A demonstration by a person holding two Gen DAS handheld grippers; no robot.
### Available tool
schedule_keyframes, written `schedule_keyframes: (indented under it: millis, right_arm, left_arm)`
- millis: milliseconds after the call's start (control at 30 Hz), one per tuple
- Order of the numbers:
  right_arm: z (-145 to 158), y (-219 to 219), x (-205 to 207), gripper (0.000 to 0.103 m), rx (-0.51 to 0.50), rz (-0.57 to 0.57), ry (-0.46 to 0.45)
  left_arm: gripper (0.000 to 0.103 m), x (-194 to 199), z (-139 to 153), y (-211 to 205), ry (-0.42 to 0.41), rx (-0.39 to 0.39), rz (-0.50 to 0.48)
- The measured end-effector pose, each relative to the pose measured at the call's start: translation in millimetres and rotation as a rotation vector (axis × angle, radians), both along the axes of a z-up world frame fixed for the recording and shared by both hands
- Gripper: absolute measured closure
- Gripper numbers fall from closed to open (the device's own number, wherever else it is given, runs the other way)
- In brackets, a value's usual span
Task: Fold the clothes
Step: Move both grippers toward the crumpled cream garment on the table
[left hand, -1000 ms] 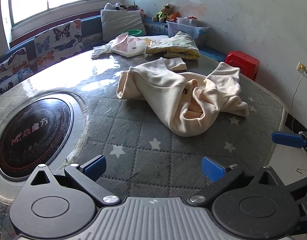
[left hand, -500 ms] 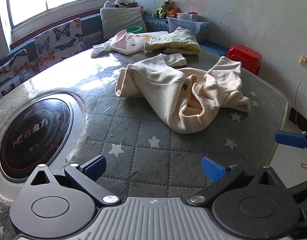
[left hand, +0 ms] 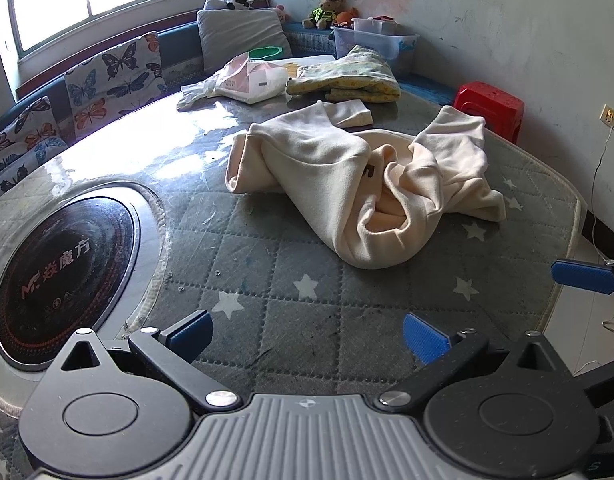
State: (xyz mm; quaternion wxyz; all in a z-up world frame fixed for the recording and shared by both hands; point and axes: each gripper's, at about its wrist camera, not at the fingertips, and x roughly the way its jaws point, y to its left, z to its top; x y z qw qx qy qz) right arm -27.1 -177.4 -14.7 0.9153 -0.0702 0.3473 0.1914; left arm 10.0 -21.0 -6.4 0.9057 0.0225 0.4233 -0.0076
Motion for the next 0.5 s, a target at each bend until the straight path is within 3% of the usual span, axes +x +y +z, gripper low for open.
schedule_keyframes:
  millis: [500]
  right_arm:
    - [-2.6,1.5,12.3,0.0,-0.004,0.002,0.017]
  left_arm:
    - [0.0,12.8,-2.7,2.6,0.027,0.006,0.007]
